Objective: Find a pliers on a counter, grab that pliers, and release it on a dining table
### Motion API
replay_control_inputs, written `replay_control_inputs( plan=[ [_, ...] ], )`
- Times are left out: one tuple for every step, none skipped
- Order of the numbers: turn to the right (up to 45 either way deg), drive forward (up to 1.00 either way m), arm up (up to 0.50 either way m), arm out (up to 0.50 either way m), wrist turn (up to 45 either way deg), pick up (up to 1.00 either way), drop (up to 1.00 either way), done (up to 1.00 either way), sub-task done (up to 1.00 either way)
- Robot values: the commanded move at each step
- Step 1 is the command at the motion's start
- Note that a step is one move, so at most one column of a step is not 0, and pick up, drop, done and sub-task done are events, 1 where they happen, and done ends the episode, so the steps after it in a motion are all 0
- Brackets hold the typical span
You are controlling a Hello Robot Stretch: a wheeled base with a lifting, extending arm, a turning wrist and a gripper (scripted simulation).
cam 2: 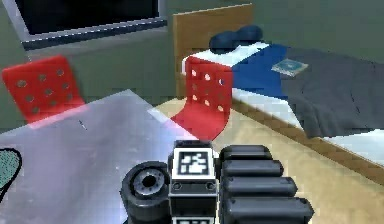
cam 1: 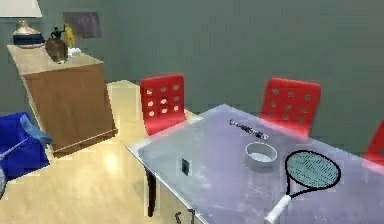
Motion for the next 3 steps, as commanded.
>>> replay_control_inputs(
  plan=[
    [45.0, 0.00, 0.00, 0.00, 0.0, 0.00, 0.00, 0.00, 0.00],
    [30.0, 0.00, 0.00, 0.00, 0.0, 0.00, 0.00, 0.00, 0.00],
    [-45.0, 0.00, 0.00, 0.00, 0.0, 0.00, 0.00, 0.00, 0.00]
  ],
)
